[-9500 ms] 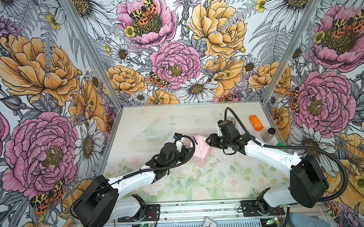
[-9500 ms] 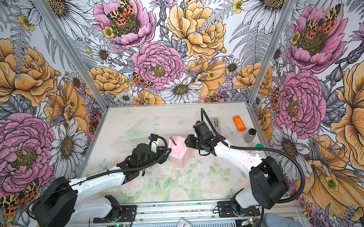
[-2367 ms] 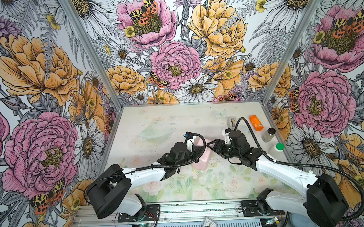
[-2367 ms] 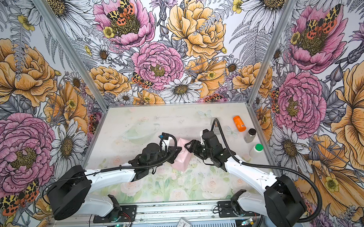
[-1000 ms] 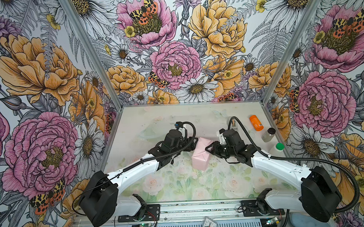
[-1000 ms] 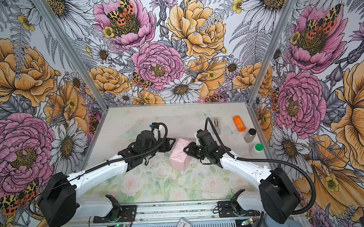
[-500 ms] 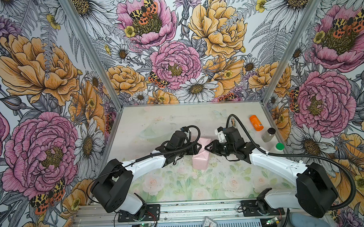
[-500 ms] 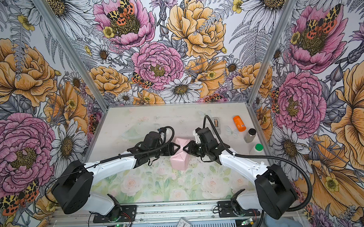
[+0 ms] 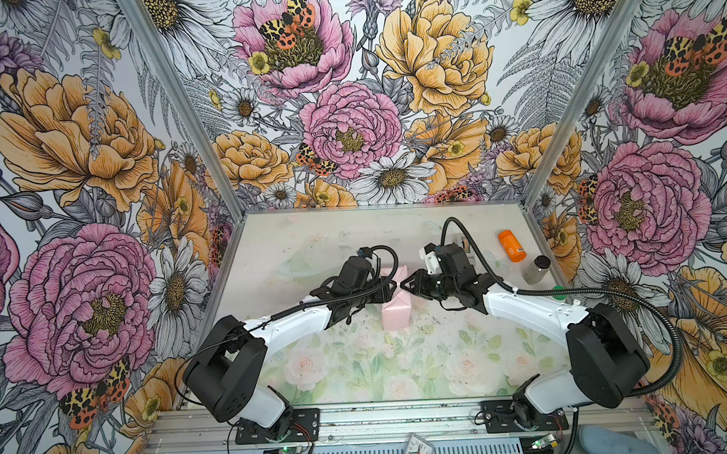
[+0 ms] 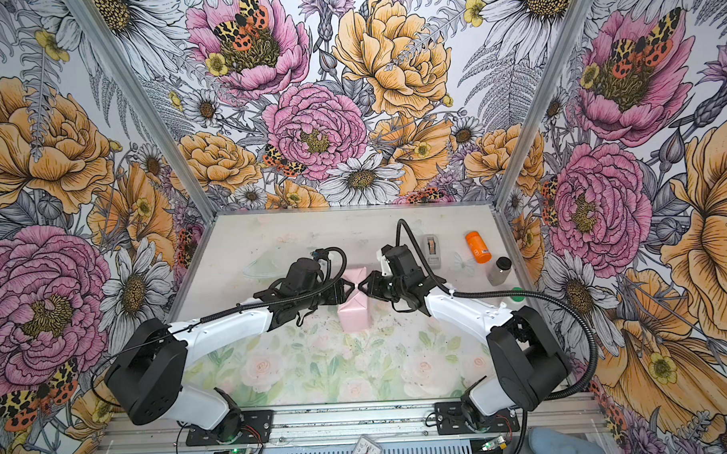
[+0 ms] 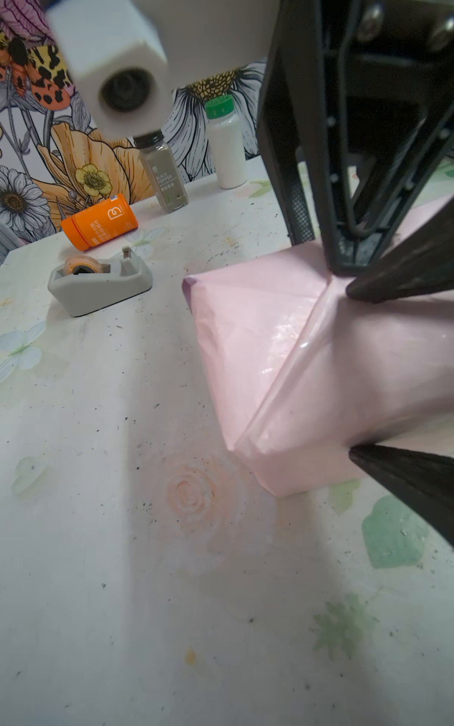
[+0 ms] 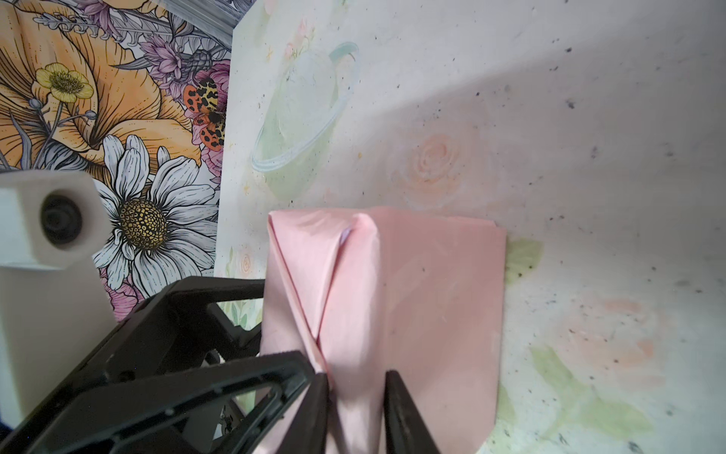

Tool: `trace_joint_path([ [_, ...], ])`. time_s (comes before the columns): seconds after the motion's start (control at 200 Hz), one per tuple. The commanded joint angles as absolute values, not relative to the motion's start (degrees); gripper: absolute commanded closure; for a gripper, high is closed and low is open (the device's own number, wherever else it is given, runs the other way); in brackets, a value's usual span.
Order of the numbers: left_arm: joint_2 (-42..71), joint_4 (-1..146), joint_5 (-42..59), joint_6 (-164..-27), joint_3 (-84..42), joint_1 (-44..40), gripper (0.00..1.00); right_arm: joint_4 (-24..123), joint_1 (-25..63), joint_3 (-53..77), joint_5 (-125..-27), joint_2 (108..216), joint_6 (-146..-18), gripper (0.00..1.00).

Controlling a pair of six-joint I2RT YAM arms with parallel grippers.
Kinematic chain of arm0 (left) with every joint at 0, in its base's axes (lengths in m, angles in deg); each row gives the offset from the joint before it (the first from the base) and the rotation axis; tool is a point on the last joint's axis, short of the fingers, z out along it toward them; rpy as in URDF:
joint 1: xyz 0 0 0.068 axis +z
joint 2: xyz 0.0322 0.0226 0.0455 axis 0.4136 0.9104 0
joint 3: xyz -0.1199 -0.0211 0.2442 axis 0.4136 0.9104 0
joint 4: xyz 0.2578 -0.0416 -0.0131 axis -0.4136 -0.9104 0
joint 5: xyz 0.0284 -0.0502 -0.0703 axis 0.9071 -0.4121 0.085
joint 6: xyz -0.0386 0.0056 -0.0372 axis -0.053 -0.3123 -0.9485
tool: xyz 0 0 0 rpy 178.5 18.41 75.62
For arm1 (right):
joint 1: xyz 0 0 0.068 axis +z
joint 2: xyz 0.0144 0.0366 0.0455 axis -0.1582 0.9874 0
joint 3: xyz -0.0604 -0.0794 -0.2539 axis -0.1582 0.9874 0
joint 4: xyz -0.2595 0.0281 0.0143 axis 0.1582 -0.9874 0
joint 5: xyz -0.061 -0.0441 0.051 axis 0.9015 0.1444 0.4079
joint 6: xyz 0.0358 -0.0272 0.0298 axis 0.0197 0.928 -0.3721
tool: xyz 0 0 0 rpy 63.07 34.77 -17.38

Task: Wrap the gift box in paper

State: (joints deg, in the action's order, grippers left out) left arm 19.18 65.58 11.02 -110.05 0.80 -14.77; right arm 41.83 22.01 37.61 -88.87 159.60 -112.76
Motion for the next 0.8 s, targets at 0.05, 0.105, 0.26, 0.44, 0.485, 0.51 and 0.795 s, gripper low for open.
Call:
trace_joint_path([
  [0.05, 20.9, 63.2, 11.5, -107.6, -0.6, -13.6, 0.39, 39.8, 21.8, 37.4, -84.8, 162.3, -112.7, 0.75],
  [0.105, 19.8, 63.3, 11.0, -108.1, 0.0, -13.4, 0.38, 39.8, 21.6, 38.0, -85.0, 161.9, -112.9, 0.75],
  [0.26, 16.3, 65.7, 7.2, -113.3, 3.1, -12.4, 0.36, 39.8, 21.5, 39.8, -84.9, 160.5, -114.1, 0.75],
  [0.44, 16.0, 69.1, 6.1, -115.7, 6.3, -12.3, 0.36, 39.8, 21.8, 40.6, -84.8, 159.6, -114.5, 0.76],
  [0.485, 16.6, 69.4, 5.5, -115.9, 6.3, -12.3, 0.36, 39.8, 21.8, 40.6, -84.9, 159.6, -114.5, 0.76],
  [0.51, 17.1, 69.5, 5.3, -115.9, 6.2, -12.4, 0.36, 39.8, 21.8, 40.7, -85.1, 159.6, -114.4, 0.76],
  [0.795, 20.0, 68.8, 7.5, -113.7, 7.7, -11.9, 0.39, 39.8, 20.1, 39.8, -87.7, 156.5, -111.3, 0.71],
])
